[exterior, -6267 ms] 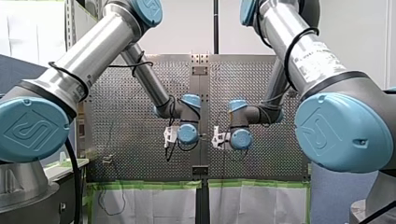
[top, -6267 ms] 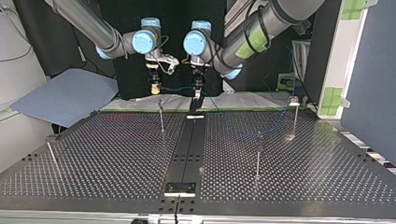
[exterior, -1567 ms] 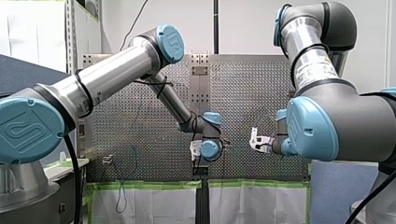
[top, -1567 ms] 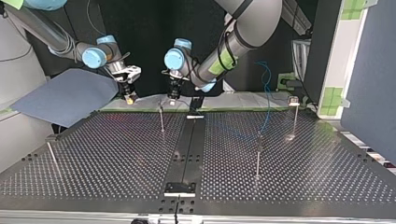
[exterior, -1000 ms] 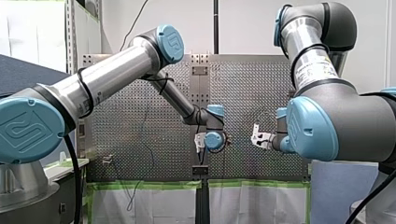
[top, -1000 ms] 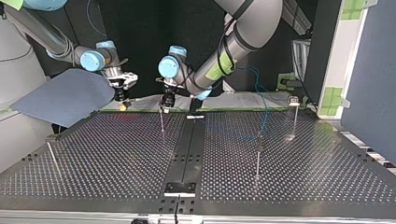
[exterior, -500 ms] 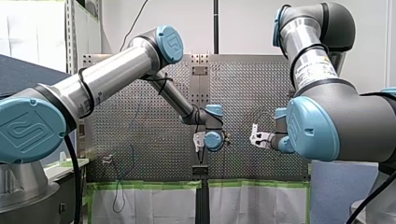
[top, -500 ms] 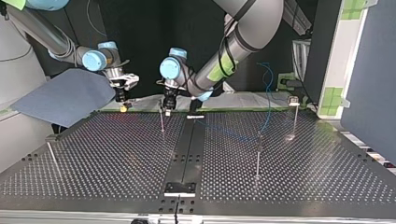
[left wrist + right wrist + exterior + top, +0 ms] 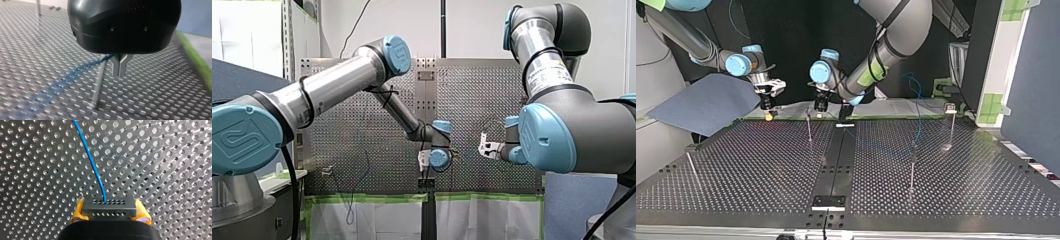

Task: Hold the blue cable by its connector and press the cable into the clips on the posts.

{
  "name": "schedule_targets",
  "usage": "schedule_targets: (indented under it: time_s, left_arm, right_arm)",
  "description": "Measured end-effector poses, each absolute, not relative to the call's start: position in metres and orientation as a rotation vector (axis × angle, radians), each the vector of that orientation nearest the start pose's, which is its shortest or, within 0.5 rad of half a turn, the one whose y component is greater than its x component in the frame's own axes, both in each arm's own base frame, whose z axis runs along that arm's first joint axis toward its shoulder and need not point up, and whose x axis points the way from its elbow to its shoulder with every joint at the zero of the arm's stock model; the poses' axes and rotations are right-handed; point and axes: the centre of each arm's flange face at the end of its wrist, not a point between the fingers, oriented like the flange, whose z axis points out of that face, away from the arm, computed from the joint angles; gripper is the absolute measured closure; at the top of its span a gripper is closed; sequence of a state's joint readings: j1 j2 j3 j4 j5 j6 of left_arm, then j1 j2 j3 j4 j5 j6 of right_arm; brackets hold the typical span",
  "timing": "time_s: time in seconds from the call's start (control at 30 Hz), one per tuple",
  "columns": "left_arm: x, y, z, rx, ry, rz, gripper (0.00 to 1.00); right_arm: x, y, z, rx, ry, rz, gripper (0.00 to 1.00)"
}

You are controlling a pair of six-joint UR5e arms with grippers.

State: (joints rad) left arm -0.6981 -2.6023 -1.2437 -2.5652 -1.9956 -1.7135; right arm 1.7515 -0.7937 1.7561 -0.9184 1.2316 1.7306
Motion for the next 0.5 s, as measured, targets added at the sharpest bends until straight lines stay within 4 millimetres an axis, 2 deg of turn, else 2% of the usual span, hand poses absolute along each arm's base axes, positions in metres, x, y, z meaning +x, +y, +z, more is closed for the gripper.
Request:
schedule_targets:
  time_s: [0.17, 0.5]
  left_arm:
    - [0.518, -0.538, 0.009, 0.163, 1.708, -0.262, 1.0]
    - [0.531, -0.536, 0.014, 0.184, 1.704, -0.284, 1.0]
  right_arm:
    - [0.271, -0.574, 0.04, 1.56, -1.109, 1.667, 1.0]
    - [0.269, -0.58, 0.043, 1.543, -1.105, 1.674, 1.0]
